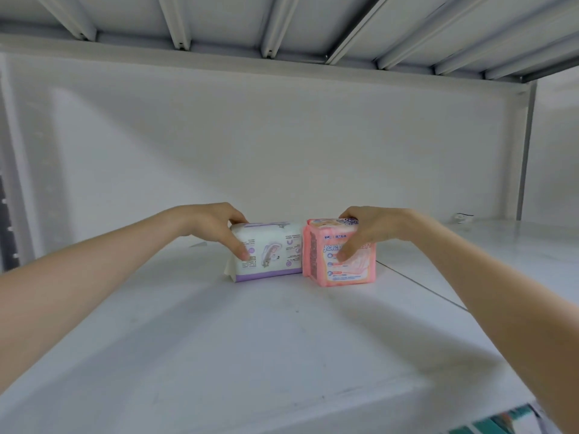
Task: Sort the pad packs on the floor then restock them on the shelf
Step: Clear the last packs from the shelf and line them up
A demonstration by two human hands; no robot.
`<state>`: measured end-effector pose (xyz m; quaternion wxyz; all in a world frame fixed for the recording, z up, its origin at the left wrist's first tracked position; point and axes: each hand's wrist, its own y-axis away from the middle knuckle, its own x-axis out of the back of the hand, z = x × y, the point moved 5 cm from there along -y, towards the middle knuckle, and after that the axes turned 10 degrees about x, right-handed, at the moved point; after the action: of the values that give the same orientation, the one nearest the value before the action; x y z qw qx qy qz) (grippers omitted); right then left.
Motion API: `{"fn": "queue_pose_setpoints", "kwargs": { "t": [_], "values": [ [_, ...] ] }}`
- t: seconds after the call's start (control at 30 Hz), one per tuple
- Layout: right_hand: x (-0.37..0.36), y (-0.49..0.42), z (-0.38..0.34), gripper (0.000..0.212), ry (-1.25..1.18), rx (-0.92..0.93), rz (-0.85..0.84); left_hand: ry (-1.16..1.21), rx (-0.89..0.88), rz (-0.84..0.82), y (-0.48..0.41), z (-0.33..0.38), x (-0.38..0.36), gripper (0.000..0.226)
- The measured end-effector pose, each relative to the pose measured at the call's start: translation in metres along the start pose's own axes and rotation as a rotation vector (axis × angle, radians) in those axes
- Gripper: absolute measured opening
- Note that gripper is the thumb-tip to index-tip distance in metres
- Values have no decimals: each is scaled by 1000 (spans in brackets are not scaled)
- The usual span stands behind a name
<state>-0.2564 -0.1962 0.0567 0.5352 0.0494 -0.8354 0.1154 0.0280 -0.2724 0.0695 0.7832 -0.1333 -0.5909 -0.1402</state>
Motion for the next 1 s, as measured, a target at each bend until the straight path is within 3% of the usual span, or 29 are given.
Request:
{"fn": "queue_pose_setpoints", "kwargs": {
  "t": [0.17,0.5,0.6,0.77,1.0],
  "values": [
    [-2,33,-7,62,-91,46,59,45,34,94,34,10,-6,58],
    [11,122,-8,67,-269,168,406,286,71,428,137,52,-19,50],
    [20,161,-7,56,-315,244,483,395,101,535,178,71,-27,53],
    [38,226,-11,51,-317,331,518,493,115,663,243,111,-37,52],
    [47,308,-22,50,-314,365,511,556,87,698,327,154,-50,50]
  ]
}}
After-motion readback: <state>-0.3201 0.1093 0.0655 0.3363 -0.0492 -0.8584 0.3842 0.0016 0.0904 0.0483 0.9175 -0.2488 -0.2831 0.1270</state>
